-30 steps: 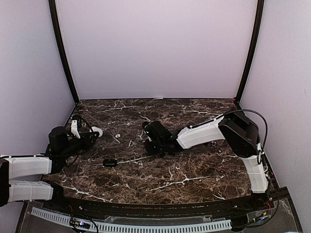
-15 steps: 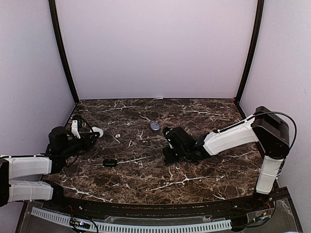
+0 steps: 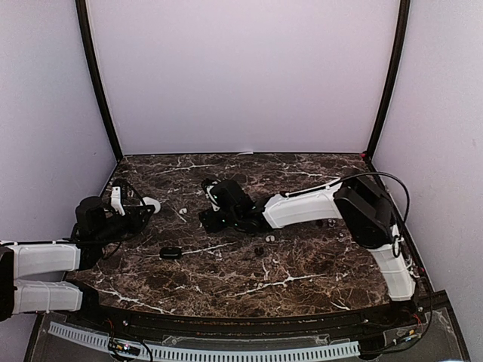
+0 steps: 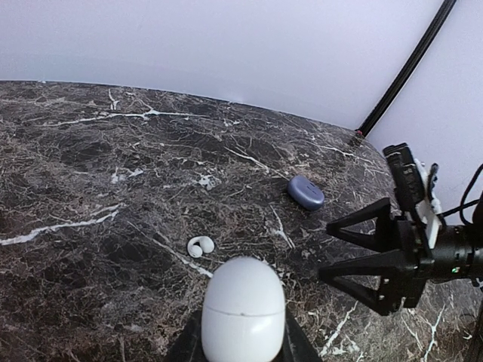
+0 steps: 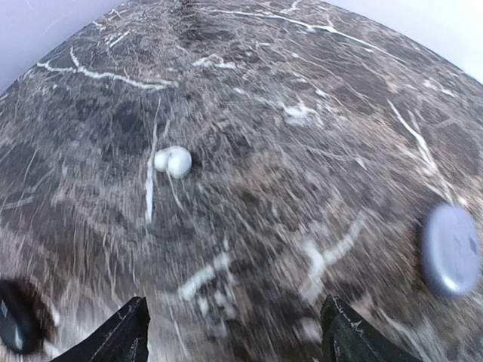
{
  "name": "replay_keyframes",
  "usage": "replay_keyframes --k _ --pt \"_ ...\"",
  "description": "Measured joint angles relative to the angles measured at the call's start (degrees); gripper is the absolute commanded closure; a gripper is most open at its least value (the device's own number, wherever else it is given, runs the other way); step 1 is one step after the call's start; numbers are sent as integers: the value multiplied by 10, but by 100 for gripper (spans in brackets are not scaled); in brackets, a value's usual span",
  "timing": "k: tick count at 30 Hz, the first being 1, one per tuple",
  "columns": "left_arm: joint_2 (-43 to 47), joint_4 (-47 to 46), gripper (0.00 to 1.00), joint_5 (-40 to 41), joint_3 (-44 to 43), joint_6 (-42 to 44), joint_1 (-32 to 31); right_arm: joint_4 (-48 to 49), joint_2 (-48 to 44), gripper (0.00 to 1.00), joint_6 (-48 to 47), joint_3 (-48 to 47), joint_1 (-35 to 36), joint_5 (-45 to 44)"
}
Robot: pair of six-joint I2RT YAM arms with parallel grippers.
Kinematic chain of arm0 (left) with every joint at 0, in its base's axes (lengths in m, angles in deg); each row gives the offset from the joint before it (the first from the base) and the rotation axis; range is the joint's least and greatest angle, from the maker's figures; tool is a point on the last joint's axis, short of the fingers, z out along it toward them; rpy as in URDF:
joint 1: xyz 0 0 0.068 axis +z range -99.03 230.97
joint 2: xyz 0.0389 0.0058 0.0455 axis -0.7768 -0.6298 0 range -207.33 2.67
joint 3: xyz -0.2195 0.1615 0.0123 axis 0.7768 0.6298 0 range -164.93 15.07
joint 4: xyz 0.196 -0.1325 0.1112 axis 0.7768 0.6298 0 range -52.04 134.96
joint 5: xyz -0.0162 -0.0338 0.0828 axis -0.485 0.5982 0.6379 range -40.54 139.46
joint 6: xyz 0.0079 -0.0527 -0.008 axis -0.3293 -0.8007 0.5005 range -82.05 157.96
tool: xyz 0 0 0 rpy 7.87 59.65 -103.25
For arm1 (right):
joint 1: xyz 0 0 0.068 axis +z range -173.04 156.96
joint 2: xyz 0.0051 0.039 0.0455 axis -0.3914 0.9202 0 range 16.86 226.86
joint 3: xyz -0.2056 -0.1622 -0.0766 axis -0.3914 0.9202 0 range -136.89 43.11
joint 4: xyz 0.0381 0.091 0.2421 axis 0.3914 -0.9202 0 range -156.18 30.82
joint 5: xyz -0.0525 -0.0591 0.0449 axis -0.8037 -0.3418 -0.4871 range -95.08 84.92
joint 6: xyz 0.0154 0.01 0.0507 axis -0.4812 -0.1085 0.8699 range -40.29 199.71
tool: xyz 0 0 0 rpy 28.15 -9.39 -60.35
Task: Insert the wireless bluetooth earbuds into the charging case
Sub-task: Move the left earbud to the center of the board.
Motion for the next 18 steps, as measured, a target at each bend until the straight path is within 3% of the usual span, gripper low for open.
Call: replay_keyframes --k 6,12,18 --pt "0 0 78 0 0 0 0 -19 142 21 -19 -169 1 9" --pt "0 0 78 0 0 0 0 -24 223 23 -35 -278 3 17" --pt "0 0 78 0 0 0 0 -20 269 43 -33 -345 3 16"
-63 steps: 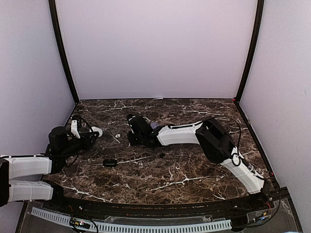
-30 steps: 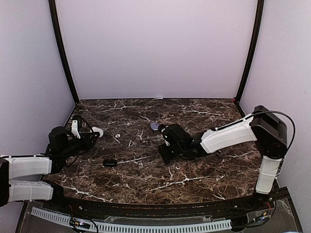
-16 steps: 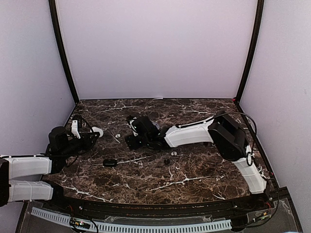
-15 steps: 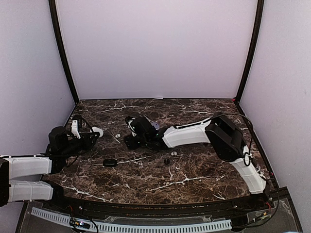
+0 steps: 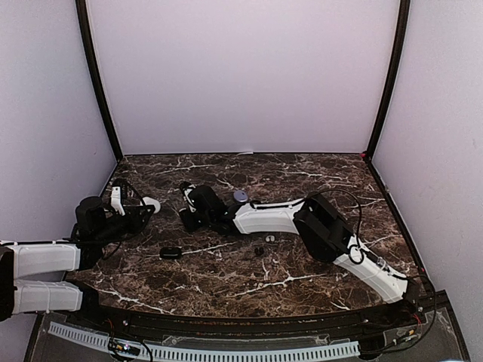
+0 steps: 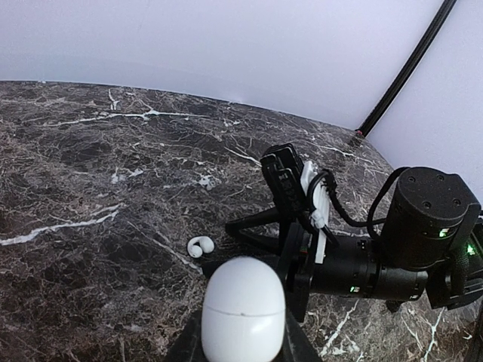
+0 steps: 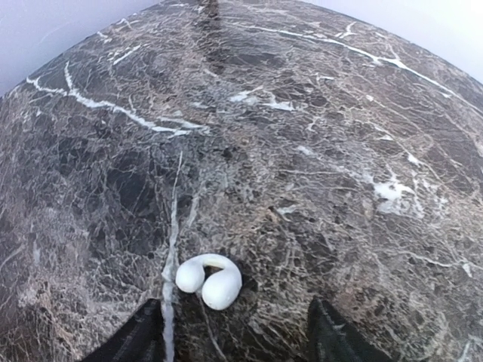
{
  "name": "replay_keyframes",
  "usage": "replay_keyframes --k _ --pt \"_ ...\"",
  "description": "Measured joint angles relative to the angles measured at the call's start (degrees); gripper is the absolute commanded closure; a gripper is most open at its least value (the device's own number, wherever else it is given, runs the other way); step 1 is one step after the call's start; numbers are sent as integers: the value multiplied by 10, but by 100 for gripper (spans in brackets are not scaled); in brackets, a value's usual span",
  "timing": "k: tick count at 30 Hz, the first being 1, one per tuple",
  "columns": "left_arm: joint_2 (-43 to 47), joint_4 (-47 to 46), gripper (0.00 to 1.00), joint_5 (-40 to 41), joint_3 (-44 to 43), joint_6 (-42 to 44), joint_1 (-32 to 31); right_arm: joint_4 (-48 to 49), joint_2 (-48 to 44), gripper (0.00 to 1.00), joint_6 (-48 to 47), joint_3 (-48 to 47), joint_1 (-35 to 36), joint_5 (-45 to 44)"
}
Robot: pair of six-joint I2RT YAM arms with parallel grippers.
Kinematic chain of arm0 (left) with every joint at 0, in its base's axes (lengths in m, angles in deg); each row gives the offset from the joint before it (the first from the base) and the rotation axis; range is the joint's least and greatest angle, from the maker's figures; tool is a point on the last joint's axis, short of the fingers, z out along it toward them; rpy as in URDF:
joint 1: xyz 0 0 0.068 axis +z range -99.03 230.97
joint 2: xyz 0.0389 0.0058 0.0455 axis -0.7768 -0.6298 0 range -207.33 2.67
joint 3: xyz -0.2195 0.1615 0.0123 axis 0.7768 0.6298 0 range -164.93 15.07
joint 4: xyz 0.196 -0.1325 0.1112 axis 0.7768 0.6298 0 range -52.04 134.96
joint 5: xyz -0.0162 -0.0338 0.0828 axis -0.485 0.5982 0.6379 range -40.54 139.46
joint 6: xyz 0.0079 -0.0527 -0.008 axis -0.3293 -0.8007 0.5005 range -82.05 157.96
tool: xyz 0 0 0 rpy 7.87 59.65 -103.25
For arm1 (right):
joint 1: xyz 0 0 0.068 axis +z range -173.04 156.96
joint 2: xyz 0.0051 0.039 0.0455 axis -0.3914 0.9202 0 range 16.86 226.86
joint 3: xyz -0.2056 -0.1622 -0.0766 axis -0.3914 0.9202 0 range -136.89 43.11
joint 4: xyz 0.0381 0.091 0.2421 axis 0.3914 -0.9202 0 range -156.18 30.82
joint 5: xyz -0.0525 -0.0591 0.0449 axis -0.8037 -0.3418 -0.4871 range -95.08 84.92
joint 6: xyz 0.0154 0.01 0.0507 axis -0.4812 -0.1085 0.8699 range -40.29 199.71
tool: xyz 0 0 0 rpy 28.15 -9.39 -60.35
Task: Insert the wireless bluetooth earbuds into the charging case
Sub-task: Move the left earbud to the center of the board.
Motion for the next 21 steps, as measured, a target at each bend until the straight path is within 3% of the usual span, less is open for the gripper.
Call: replay_keyframes --k 6,12,17,21 --pt "0 0 78 0 0 0 0 0 34 48 13 -53 0 -4" --pt "0 0 78 0 0 0 0 1 47 60 21 -73 0 -4" --pt "0 0 78 0 0 0 0 2 54 81 32 -82 -1 -2" --pt "0 0 78 0 0 0 0 5 54 90 37 -82 -3 2"
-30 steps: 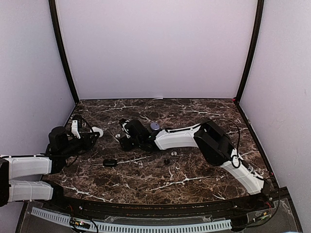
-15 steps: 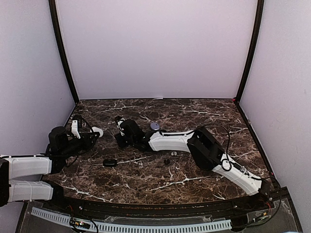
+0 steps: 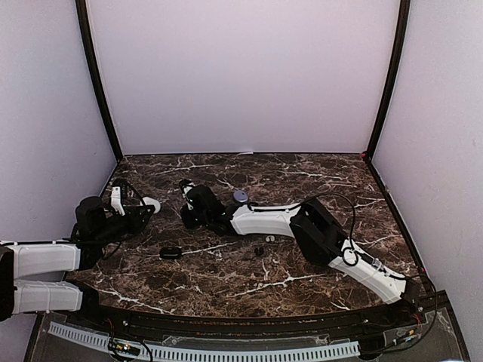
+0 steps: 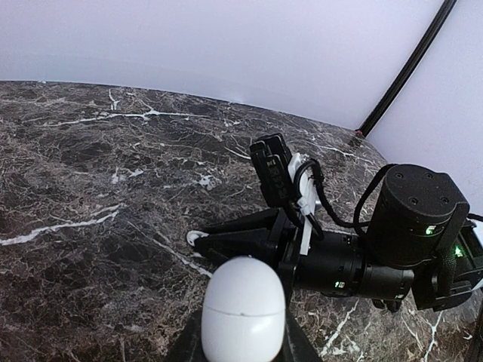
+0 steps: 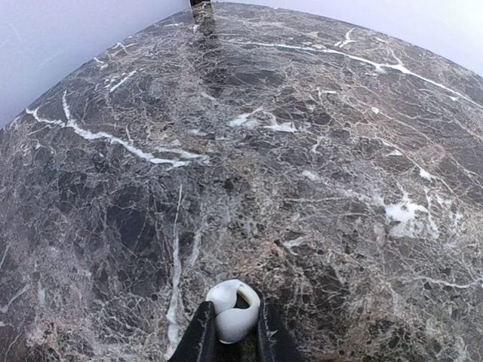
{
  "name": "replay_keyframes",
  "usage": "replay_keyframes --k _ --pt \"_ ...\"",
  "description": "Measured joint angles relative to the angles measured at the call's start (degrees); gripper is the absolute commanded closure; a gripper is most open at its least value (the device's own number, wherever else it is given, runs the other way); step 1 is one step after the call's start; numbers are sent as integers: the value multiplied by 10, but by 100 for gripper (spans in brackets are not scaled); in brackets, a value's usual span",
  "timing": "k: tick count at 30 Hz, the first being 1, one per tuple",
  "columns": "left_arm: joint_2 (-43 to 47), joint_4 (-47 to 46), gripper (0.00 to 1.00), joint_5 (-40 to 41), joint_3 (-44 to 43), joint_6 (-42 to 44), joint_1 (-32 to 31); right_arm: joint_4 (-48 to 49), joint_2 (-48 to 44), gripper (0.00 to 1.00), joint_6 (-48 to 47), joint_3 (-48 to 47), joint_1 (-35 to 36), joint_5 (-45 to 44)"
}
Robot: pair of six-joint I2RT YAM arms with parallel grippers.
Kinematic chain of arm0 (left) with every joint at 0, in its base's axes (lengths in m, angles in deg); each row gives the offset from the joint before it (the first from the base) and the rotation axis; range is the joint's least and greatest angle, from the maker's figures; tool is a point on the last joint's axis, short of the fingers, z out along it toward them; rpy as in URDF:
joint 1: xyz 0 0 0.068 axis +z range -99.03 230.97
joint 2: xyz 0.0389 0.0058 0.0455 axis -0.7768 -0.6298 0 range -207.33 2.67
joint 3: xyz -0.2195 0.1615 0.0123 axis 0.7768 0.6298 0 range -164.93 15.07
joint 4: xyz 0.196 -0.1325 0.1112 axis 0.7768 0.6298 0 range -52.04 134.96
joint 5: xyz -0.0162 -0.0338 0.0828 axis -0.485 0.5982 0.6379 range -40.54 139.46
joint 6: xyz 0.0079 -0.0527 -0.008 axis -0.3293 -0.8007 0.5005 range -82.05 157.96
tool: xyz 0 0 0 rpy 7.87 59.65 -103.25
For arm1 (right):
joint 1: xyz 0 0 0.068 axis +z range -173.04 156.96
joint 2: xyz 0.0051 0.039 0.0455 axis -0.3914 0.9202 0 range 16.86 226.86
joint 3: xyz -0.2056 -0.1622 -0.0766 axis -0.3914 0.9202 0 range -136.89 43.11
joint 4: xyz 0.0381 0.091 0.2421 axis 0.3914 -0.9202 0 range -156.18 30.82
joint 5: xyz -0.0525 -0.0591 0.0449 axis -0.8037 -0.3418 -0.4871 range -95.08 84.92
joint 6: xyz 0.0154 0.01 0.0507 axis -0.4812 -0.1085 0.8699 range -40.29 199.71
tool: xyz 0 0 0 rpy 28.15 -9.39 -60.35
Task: Insert the wireless bluetooth earbuds into the charging case
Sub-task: Move the left earbud to the center of the board.
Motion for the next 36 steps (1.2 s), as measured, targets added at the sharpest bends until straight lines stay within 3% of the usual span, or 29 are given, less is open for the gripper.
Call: replay_keyframes --k 2,15,21,27,36 --pt "0 0 78 0 0 0 0 10 -2 95 1 8 0 1" --pt "0 0 78 0 0 0 0 60 -90 100 -12 161 0 9" --pt "0 0 78 -1 0 0 0 73 -221 100 -23 346 2 8" --pt "-4 -5 78 -14 0 4 0 122 -405 100 -21 589 18 -16" --pt "-49 -40 78 -75 0 -5 -14 110 -579 100 -1 781 29 -47"
